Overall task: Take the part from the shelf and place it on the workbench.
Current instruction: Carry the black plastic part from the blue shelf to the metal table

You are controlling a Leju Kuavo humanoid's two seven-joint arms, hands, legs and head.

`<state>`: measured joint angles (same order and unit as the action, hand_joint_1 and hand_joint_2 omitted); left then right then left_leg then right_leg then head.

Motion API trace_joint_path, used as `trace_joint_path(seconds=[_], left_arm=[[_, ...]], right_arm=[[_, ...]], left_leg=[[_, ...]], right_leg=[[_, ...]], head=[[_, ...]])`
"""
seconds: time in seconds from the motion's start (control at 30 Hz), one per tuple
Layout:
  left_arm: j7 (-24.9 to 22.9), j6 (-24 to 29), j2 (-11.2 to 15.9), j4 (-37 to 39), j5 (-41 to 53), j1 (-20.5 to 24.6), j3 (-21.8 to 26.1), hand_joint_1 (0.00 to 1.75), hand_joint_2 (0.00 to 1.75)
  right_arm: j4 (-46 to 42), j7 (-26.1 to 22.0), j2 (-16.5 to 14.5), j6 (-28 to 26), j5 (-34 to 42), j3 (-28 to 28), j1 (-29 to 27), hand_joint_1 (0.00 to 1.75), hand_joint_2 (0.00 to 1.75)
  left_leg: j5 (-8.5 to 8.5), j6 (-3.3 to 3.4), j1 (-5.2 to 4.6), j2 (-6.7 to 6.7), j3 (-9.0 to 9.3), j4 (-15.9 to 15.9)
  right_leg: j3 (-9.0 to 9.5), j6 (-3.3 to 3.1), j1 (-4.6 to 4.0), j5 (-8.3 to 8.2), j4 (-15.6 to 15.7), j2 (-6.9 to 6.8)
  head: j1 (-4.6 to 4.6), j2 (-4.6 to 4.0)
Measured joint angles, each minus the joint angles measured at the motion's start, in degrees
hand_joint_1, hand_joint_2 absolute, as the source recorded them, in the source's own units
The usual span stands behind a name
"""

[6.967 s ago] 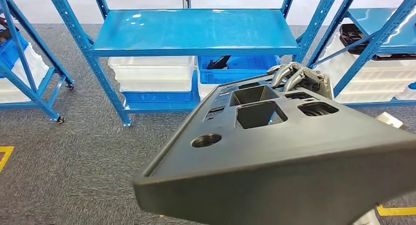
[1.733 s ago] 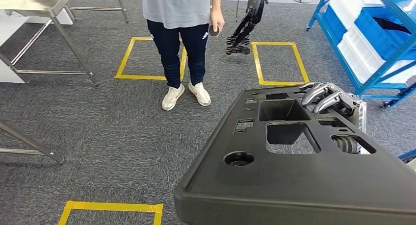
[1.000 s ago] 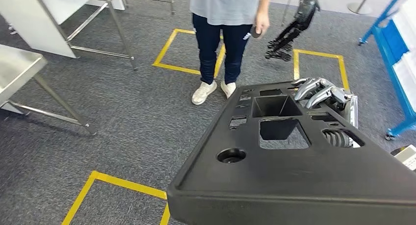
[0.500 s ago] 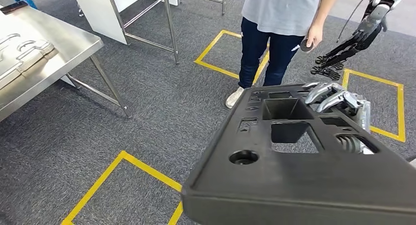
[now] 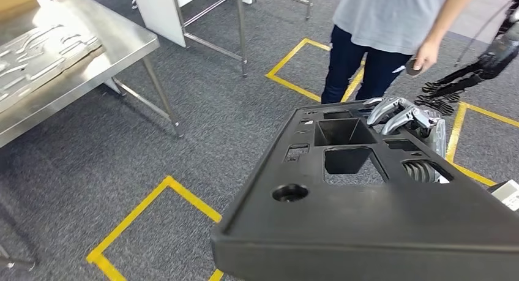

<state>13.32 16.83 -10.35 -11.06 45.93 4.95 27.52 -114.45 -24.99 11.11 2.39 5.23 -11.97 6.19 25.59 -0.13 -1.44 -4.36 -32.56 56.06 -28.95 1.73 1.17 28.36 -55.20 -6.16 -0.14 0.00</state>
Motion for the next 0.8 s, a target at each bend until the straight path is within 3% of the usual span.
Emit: trace_joint_path(seconds=[0.03, 0.1, 0.17, 0.2, 0.23, 0.27, 0.3, 0.33, 0.4, 0.47, 0.5, 0.53, 0.6, 0.67, 0.73, 0.77, 0.8], left_arm=[[-0.01, 0.00, -0.02, -0.01, -0.01, -0.02, 0.01, 0.00, 1.75], [-0.04, 0.00, -0.05, -0.02, -0.02, 0.01, 0.02, 0.00, 1.75], [-0.03, 0.00, -0.09, -0.02, -0.05, 0.05, 0.03, 0.00, 1.75], [-0.01, 0.00, -0.10, -0.02, -0.08, 0.06, 0.04, 0.00, 1.75], [0.01, -0.01, -0.11, -0.02, -0.10, 0.05, 0.04, 0.00, 1.75], [0.03, -0.01, -0.12, -0.02, -0.12, 0.05, 0.05, 0.00, 1.75], [0.03, 0.00, -0.13, -0.02, -0.14, 0.06, 0.06, 0.00, 1.75], [0.03, -0.01, -0.15, -0.02, -0.15, 0.09, 0.07, 0.00, 1.75], [0.03, 0.00, -0.18, -0.02, -0.15, 0.23, 0.09, 0.00, 1.75], [0.05, 0.00, -0.19, -0.03, -0.15, 0.33, 0.11, 0.00, 1.75], [0.06, -0.01, -0.19, -0.03, -0.16, 0.33, 0.14, 0.00, 1.75], [0.07, 0.01, -0.17, -0.04, -0.16, 0.31, 0.19, 0.00, 1.75], [0.02, 0.02, -0.19, -0.03, -0.15, 0.24, 0.26, 0.00, 1.75], [0.02, 0.01, -0.21, -0.03, -0.14, 0.29, 0.28, 0.00, 1.75], [0.07, 0.00, -0.21, -0.04, -0.14, 0.56, 0.30, 0.00, 1.75], [0.07, 0.00, -0.21, -0.04, -0.14, 0.67, 0.31, 0.00, 1.75], [0.02, -0.01, -0.21, -0.04, -0.13, 0.67, 0.32, 0.00, 1.75]], right_arm=[[-0.02, 0.01, -0.01, 0.01, -0.01, -0.01, 0.00, 1.75, 1.75], [-0.07, -0.03, -0.01, 0.02, -0.01, 0.01, -0.02, 1.75, 1.75], [-0.10, -0.04, 0.02, 0.02, -0.02, 0.06, -0.21, 1.75, 1.75], [-0.10, -0.04, 0.03, 0.02, -0.03, 0.08, -0.39, 1.75, 1.75], [-0.10, -0.03, 0.04, 0.02, -0.04, 0.08, -0.59, 1.75, 1.75], [-0.10, -0.03, 0.04, 0.02, -0.06, 0.08, -0.74, 1.75, 1.75], [-0.11, -0.04, 0.04, 0.02, -0.07, 0.08, -0.83, 1.75, 1.75], [-0.12, -0.04, 0.04, 0.02, -0.08, 0.08, -0.86, 1.75, 1.75], [-0.16, -0.05, 0.04, 0.01, -0.09, 0.09, -0.88, 1.75, 1.75], [-0.25, -0.04, 0.02, 0.00, -0.15, 0.10, -1.10, 1.75, 1.75], [-0.30, -0.04, 0.01, 0.00, -0.18, 0.09, -1.18, 1.75, 1.75], [-0.31, -0.05, -0.01, 0.01, -0.22, 0.07, -1.21, 1.75, 1.75], [-0.39, -0.09, -0.03, 0.02, -0.26, 0.04, -1.13, 1.75, 1.75], [-0.51, -0.09, -0.05, 0.02, -0.26, 0.05, -1.18, 1.75, 1.75], [-0.56, -0.08, -0.05, 0.02, -0.27, 0.05, -1.25, 1.75, 1.75], [-0.56, -0.08, -0.06, 0.02, -0.27, 0.04, -1.26, 1.75, 1.75], [-0.56, -0.08, -0.07, 0.02, -0.27, 0.03, -1.26, 1.75, 1.75]], left_leg=[[0.02, 0.25, 0.16, 0.85, 0.12, -0.41], [-0.30, 0.86, 0.58, 2.43, 0.43, -1.00], [-0.56, 1.28, 0.82, 3.96, 0.55, -1.20], [-0.62, 1.37, 0.87, 4.74, 0.53, -1.20], [-0.65, 1.40, 0.92, 5.57, 0.55, -1.20], [-0.67, 1.39, 1.00, 6.39, 0.61, -1.19], [-0.68, 1.35, 1.13, 7.21, 0.72, -1.16], [-0.67, 1.24, 1.31, 8.04, 0.84, -1.11], [-0.61, 0.76, 1.49, 9.60, 0.70, -0.79], [-0.78, 0.08, 1.47, 10.87, 0.06, -0.59], [-0.93, -0.22, 1.51, 11.49, -0.22, -0.60], [-1.01, -0.50, 1.59, 11.63, -0.34, -0.66], [0.35, -0.94, 1.46, 9.43, -1.22, 1.41], [3.98, -1.23, 1.34, 6.03, -4.12, 8.20], [6.96, -1.38, 1.52, 4.87, -7.38, 15.83], [7.04, -1.40, 1.58, 4.65, -7.83, 17.21], [5.97, -1.37, 1.62, 4.43, -7.11, 16.11]], right_leg=[[0.07, 0.24, 0.02, 0.22, 0.04, -0.18], [-0.60, 0.57, 0.10, 1.87, -2.00, 1.80], [-4.05, 0.67, 0.09, 5.38, -9.27, 4.65], [-6.27, 0.70, 0.05, 6.91, -13.59, 5.20], [-8.00, 0.75, 0.03, 7.58, -16.73, 5.43], [-8.71, 0.79, 0.05, 7.08, -17.66, 5.52], [-8.22, 0.84, 0.08, 5.44, -16.07, 5.66], [-6.71, 0.92, 0.20, 3.05, -12.42, 6.19], [-3.17, 1.17, 0.76, -0.57, -4.14, 8.86], [-1.57, 1.21, 1.16, -1.15, -0.45, 10.53], [-1.35, 1.06, 1.13, -0.94, -0.12, 10.11], [-1.33, 0.81, 1.19, -1.00, -0.22, 9.43], [-1.12, 0.15, 1.32, -1.04, -0.12, 7.99], [-0.99, -0.35, 1.27, -0.99, -0.04, 6.52], [-0.92, -0.53, 1.14, -0.86, -0.05, 4.95], [-0.83, -0.56, 1.13, -0.76, -0.06, 4.20], [-0.65, -0.55, 1.14, -0.63, -0.06, 3.54]], head=[[0.03, 0.00], [0.17, 0.00], [0.66, 0.00], [0.98, 0.00], [1.25, 0.00], [1.43, 0.00], [1.55, 0.00], [1.69, 0.00], [2.17, 0.00], [2.21, 0.00], [2.00, 0.00], [1.72, 0.00], [1.10, 0.00], [0.44, 0.00], [0.21, 0.00], [0.19, 0.00], [0.15, 0.00]])
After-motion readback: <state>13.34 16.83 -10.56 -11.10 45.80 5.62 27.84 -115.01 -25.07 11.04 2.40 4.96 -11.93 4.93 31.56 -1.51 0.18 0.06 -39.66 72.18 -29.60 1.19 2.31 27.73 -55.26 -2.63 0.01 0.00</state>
